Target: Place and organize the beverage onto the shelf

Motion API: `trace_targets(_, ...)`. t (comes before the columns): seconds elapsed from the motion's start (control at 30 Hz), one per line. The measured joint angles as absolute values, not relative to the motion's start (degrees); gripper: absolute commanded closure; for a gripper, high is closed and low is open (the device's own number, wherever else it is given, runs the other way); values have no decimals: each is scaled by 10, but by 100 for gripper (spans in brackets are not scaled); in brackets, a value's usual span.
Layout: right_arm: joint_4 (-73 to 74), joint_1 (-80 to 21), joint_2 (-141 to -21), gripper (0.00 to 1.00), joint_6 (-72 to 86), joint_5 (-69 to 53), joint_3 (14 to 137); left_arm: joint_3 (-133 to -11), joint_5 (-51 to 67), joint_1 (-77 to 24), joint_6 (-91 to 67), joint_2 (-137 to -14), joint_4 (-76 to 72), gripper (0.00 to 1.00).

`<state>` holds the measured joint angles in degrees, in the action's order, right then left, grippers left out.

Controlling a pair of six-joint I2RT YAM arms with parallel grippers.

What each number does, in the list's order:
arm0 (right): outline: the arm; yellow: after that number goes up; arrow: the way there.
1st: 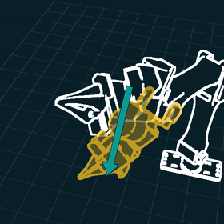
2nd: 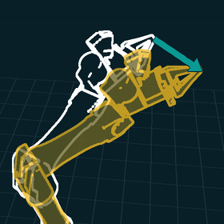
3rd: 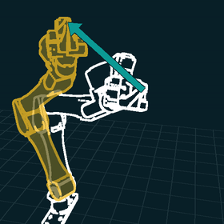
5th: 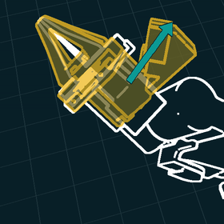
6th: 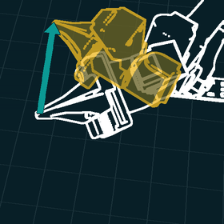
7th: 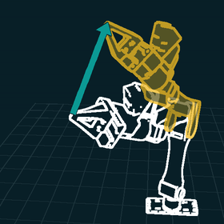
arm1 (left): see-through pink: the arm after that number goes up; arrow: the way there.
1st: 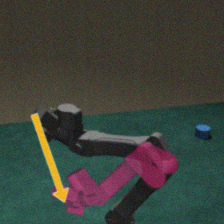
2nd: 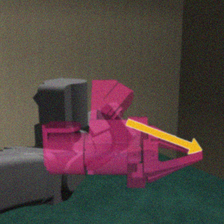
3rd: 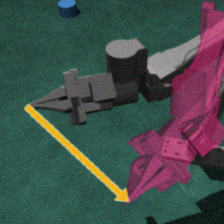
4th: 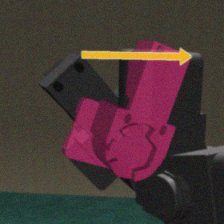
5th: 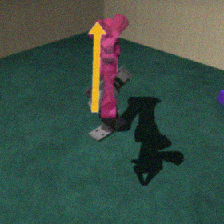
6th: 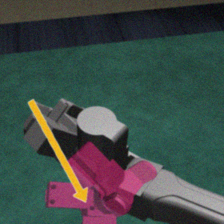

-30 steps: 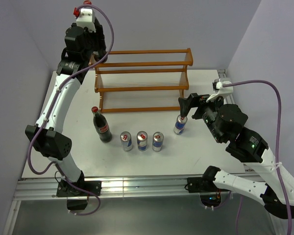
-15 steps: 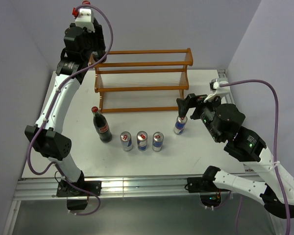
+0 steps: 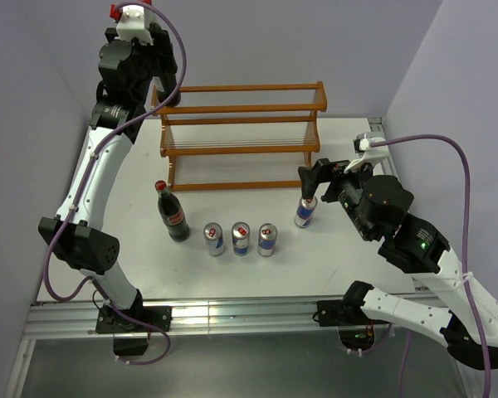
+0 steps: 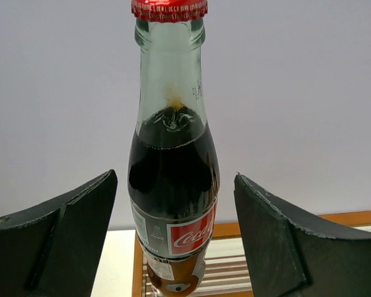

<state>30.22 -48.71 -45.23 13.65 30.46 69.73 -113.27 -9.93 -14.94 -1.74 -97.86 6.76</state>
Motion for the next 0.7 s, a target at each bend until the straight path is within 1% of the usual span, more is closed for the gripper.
trace_targets(0.17,302,-487,-452,3,136,304,697,-1133,-99,-149,-17,-979,67,9)
trace_targets(0.2,302,-487,-452,3,136,304,697,-1133,-99,-149,-18,-978,67,1)
trace_targets(0.33,301,-487,-452,0,136,303,697,-1130,-101,-149,-24,-968,68,0)
trace_targets(0.5,297,-487,-458,0,136,291,697,-1124,-104,-149,-30,-936,76,0)
trace_targets(0.7,263,-485,-478,0,134,208,691,-1108,-115,-149,-70,-863,125,0)
